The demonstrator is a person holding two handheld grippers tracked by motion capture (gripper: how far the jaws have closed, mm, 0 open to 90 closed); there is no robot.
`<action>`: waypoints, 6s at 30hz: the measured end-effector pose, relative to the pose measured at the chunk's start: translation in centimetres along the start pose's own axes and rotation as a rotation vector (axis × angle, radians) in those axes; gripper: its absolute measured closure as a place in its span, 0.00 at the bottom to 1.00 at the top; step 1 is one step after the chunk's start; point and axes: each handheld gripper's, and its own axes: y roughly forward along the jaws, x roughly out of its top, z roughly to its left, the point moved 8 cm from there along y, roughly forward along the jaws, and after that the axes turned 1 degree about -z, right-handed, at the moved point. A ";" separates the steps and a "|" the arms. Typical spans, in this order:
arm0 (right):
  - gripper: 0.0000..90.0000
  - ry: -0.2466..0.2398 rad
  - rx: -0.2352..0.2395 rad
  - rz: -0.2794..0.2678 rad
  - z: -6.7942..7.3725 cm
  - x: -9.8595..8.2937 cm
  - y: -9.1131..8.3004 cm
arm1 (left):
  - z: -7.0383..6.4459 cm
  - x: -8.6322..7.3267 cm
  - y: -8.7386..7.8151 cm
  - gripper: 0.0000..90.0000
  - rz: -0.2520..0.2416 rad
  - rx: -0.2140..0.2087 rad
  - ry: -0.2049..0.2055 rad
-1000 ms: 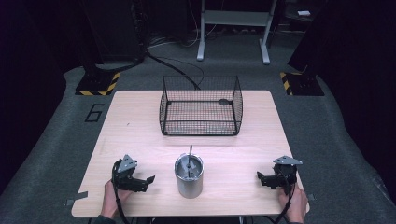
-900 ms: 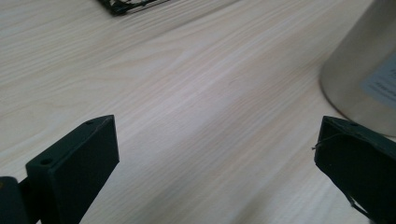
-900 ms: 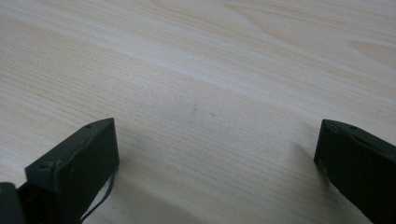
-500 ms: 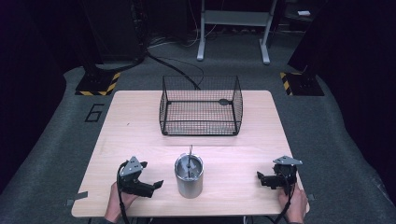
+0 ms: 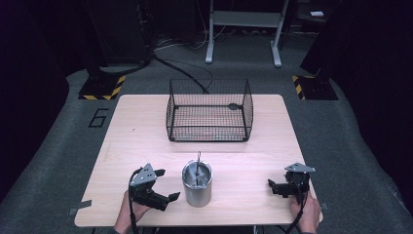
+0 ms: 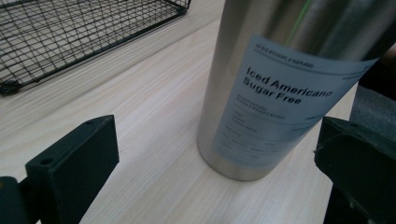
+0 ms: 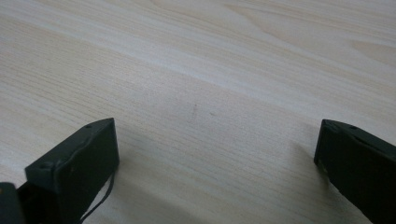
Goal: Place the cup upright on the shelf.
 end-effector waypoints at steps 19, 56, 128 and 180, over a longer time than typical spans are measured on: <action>0.00 0.000 -0.001 -0.007 0.0 0.0 0.0 | -3.0 3.0 0.7 0.00 -0.052 -0.098 0.044; 0.00 0.001 0.001 -0.004 0.0 0.0 0.0 | -4.4 5.5 5.1 0.00 -0.098 -0.069 0.078; 0.00 0.001 -0.005 0.000 0.0 0.1 0.1 | 2.9 16.3 4.2 0.04 -0.176 0.062 0.074; 0.00 0.001 -0.006 0.000 0.0 0.1 0.1 | 10.0 24.2 7.6 0.04 -0.222 0.176 0.035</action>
